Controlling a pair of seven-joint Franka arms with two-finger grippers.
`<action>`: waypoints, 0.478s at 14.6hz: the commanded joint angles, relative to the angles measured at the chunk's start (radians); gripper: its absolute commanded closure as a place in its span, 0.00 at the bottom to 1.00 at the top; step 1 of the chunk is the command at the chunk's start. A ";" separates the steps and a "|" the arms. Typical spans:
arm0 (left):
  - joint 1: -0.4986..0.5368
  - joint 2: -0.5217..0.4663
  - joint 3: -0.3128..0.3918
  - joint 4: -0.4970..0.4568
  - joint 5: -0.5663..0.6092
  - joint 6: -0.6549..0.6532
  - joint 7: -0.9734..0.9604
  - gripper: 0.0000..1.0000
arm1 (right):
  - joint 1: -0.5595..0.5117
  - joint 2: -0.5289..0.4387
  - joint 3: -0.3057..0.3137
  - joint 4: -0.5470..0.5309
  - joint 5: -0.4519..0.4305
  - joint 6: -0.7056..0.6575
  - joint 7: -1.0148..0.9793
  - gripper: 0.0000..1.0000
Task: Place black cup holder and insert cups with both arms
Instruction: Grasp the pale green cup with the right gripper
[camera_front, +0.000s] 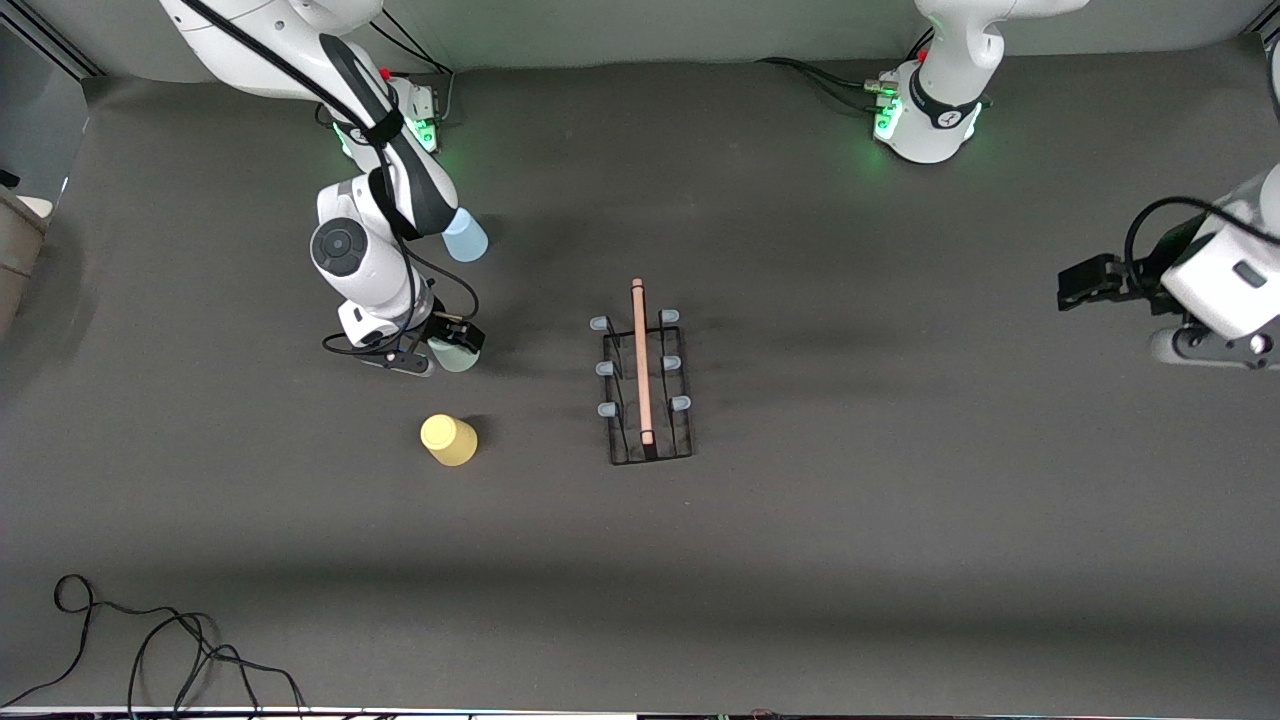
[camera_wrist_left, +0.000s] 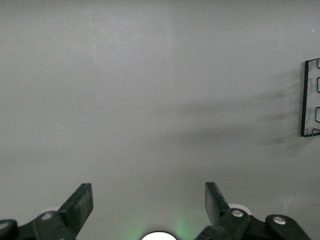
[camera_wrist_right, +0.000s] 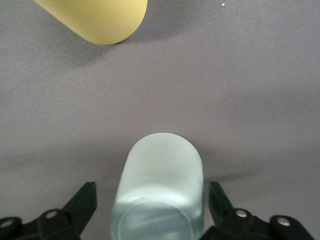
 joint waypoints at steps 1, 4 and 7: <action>-0.015 -0.002 0.017 -0.002 0.001 0.013 0.014 0.00 | 0.012 0.011 -0.004 0.028 0.017 -0.010 0.017 0.84; -0.016 -0.002 0.017 0.000 0.001 0.023 0.013 0.00 | 0.011 -0.020 -0.006 0.028 0.017 -0.016 0.003 1.00; -0.016 -0.004 0.015 0.001 -0.002 0.026 0.007 0.00 | 0.009 -0.083 -0.013 0.038 0.017 -0.060 0.001 1.00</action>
